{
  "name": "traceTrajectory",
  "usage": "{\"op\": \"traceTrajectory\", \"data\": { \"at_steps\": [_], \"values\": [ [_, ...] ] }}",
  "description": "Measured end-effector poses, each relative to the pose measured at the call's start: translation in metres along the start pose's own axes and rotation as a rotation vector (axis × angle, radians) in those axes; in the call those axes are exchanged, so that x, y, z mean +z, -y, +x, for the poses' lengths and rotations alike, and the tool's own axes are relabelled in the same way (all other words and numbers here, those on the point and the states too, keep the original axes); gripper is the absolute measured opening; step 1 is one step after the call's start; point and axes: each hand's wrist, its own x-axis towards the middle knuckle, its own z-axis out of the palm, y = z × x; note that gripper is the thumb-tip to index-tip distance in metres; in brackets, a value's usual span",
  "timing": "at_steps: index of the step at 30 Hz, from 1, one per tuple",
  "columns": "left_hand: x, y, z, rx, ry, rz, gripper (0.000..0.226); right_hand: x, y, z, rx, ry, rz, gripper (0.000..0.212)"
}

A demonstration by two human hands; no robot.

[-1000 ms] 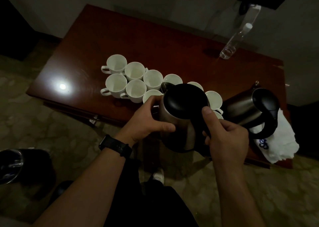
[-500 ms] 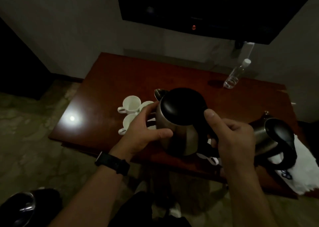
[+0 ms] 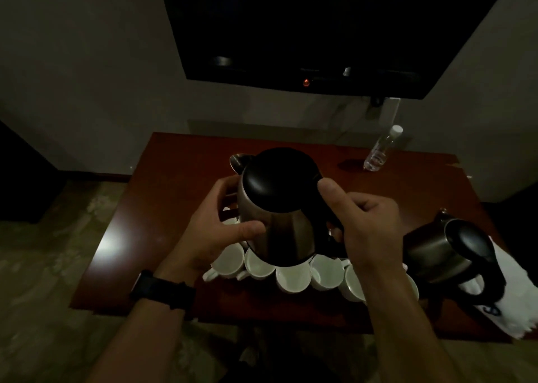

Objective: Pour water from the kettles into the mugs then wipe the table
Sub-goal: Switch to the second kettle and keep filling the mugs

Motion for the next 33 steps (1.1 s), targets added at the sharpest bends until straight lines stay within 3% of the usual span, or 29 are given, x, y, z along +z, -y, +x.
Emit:
{"op": "traceTrajectory", "data": {
  "at_steps": [5, 11, 17, 21, 24, 33],
  "values": [
    [-0.001, -0.001, 0.014, 0.078, -0.014, -0.087, 0.098, -0.008, 0.008, 0.037, -0.024, 0.038, 0.012, 0.080],
    [0.019, -0.016, 0.039, 0.108, -0.100, -0.193, 0.084, -0.031, 0.014, 0.101, -0.105, 0.225, 0.029, 0.059],
    [0.044, -0.024, 0.044, 0.127, -0.253, -0.211, 0.075, -0.043, 0.009, 0.165, -0.133, 0.361, 0.043, 0.070],
    [0.037, -0.035, 0.044, 0.114, -0.225, -0.093, 0.088, -0.039, 0.004, 0.200, -0.101, 0.433, 0.090, 0.083],
    [0.017, -0.051, 0.058, 0.045, -0.243, 0.034, 0.101, -0.027, 0.011, 0.219, -0.119, 0.535, 0.109, 0.110],
    [-0.040, -0.075, 0.117, 0.105, 0.021, 0.042, 0.118, 0.031, 0.037, 0.253, -0.135, 0.752, 0.196, 0.078]
  ]
}}
